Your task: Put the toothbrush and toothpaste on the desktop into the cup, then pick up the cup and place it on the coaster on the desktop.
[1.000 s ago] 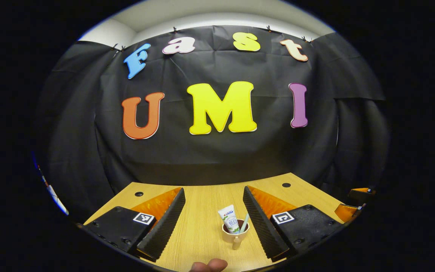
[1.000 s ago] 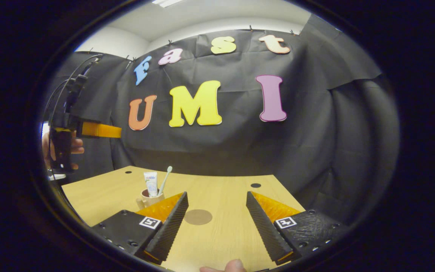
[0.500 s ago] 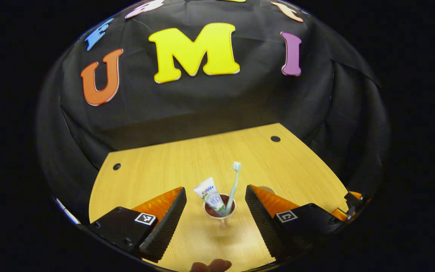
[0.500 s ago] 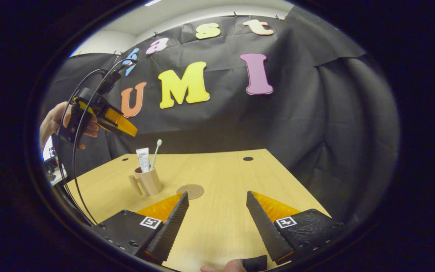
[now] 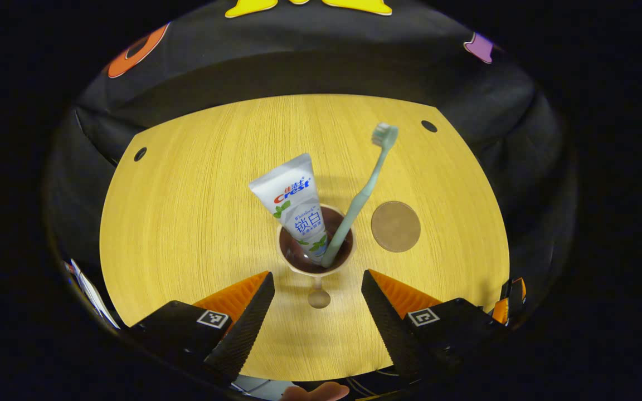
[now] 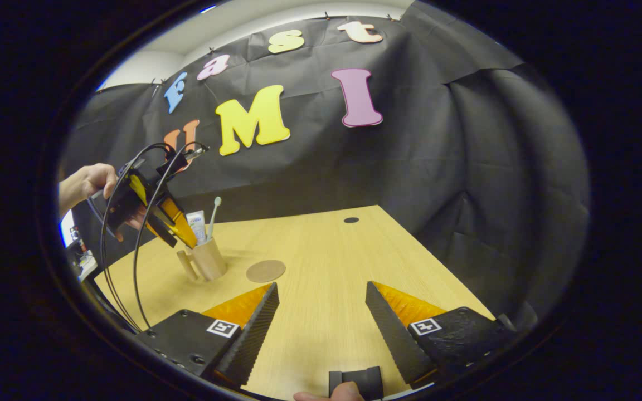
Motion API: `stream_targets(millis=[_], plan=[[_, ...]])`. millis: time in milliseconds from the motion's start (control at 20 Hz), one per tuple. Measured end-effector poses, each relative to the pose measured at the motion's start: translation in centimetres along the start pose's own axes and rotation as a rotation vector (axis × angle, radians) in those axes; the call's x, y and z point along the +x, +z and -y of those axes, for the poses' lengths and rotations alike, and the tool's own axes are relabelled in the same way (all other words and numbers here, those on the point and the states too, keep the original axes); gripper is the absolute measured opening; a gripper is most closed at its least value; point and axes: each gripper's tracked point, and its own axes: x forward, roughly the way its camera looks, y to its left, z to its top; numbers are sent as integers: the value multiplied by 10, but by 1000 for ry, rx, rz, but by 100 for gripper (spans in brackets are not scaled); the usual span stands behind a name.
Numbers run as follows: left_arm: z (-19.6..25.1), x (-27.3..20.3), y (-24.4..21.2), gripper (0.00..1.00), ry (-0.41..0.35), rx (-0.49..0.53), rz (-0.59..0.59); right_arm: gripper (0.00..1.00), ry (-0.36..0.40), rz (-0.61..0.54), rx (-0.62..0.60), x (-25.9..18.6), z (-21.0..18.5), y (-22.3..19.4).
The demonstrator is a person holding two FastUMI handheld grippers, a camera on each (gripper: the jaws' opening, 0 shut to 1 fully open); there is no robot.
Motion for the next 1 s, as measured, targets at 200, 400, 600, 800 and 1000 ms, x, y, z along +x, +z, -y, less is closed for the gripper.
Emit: stream_targets(millis=[200, 400, 600, 800, 1000], plan=[[1, 29, 2, 100, 39, -4, -83, 95, -14, -4, 43, -6, 12, -3], [8, 44, 5, 97, 75, 51, -144, 95, -38, -9, 62, -8, 24, -7], [16, 45, 29, 75, 125, 102, -149, 95, -54, 3, 57, -7, 25, -11], [26, 41, 61, 38, 139, 80, -157, 96, -70, 64, 0, -15, 23, 1], [43, 42, 104, 28, 136, 75, -128, 92, -52, 90, 1, -20, 20, 5]])
